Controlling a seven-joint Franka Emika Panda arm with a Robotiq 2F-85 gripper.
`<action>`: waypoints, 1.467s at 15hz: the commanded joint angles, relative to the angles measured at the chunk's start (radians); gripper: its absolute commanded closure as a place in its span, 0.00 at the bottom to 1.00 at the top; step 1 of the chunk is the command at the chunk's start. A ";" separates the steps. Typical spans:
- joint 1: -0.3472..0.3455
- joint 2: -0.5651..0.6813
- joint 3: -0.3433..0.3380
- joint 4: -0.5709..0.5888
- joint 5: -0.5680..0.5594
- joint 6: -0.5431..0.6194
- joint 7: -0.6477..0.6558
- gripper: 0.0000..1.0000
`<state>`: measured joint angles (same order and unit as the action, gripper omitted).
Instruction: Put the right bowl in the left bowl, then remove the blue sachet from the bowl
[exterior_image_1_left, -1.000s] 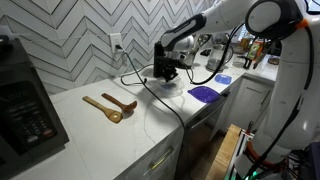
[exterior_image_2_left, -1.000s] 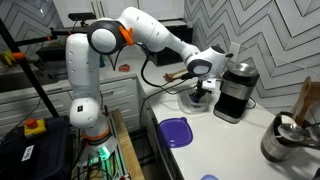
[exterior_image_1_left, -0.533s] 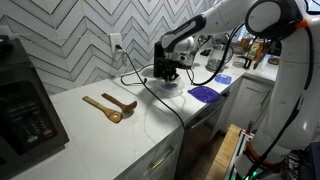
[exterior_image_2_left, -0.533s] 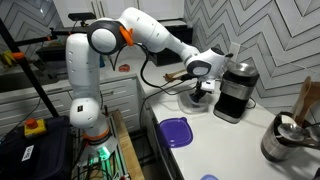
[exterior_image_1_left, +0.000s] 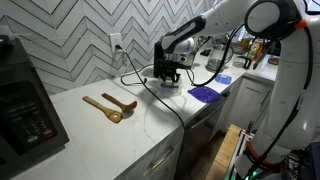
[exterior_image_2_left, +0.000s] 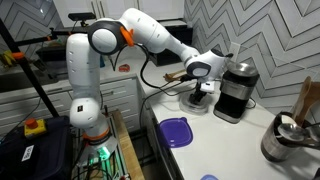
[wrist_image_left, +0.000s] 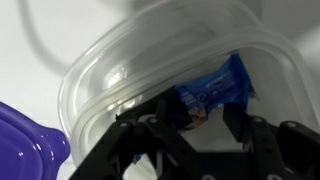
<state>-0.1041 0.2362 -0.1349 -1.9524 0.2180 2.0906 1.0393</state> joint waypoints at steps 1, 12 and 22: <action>0.002 0.006 -0.009 -0.030 0.003 0.008 0.009 0.71; 0.012 -0.042 -0.014 -0.025 -0.039 0.020 0.021 0.99; 0.021 -0.154 0.002 0.002 -0.114 0.027 0.008 0.99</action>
<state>-0.0899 0.1370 -0.1356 -1.9356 0.1241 2.1066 1.0417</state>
